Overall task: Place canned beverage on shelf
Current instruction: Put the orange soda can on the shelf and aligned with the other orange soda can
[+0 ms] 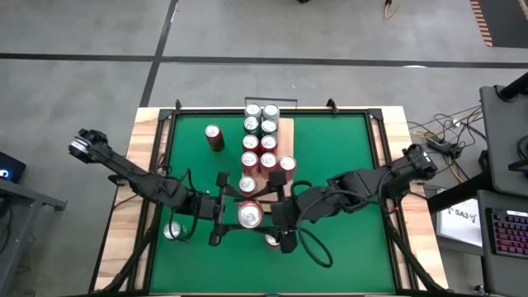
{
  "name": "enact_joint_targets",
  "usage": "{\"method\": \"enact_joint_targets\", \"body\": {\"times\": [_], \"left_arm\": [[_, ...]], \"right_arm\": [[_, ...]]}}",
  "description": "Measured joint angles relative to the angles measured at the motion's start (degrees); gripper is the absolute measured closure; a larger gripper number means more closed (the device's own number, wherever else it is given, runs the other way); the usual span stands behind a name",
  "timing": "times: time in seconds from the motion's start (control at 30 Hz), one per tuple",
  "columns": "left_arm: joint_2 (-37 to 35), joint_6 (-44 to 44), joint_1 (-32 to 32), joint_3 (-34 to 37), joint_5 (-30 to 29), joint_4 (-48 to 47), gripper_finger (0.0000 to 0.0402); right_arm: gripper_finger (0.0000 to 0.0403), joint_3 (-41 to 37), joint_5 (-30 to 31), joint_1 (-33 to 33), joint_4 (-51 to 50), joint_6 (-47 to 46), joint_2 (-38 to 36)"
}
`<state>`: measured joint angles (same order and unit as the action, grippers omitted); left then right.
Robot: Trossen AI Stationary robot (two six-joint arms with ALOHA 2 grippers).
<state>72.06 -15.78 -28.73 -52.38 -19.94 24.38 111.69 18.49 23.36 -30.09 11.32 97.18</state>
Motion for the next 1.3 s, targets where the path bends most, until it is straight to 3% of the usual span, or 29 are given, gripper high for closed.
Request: {"method": "enact_joint_targets", "body": {"times": [0.33, 0.47, 0.67, 0.83, 1.3], "left_arm": [[0.51, -0.17, 0.08, -0.44, 0.47, 0.22, 0.0126], [0.51, 0.00, 0.07, -0.44, 0.74, 0.16, 0.0123], [0.50, -0.46, 0.04, -0.44, 0.79, 0.17, 0.0048], [0.06, -3.25, -0.02, -0.49, -3.08, -0.36, 0.0036], [-4.83, -10.75, 0.04, -0.53, -13.57, -6.76, 0.0032]], "right_arm": [[0.0068, 1.54, -1.45, -0.73, 0.74, -0.24, 1.41], [0.0097, 1.52, -1.49, -0.73, 0.94, -0.40, 1.39], [0.0112, 1.45, -0.82, -0.77, 1.30, -1.57, 1.30], [0.0112, 1.41, 0.42, -1.01, 1.23, -3.91, 1.08], [0.0112, 3.28, 13.22, -1.74, -0.30, -14.98, -1.66]]}}
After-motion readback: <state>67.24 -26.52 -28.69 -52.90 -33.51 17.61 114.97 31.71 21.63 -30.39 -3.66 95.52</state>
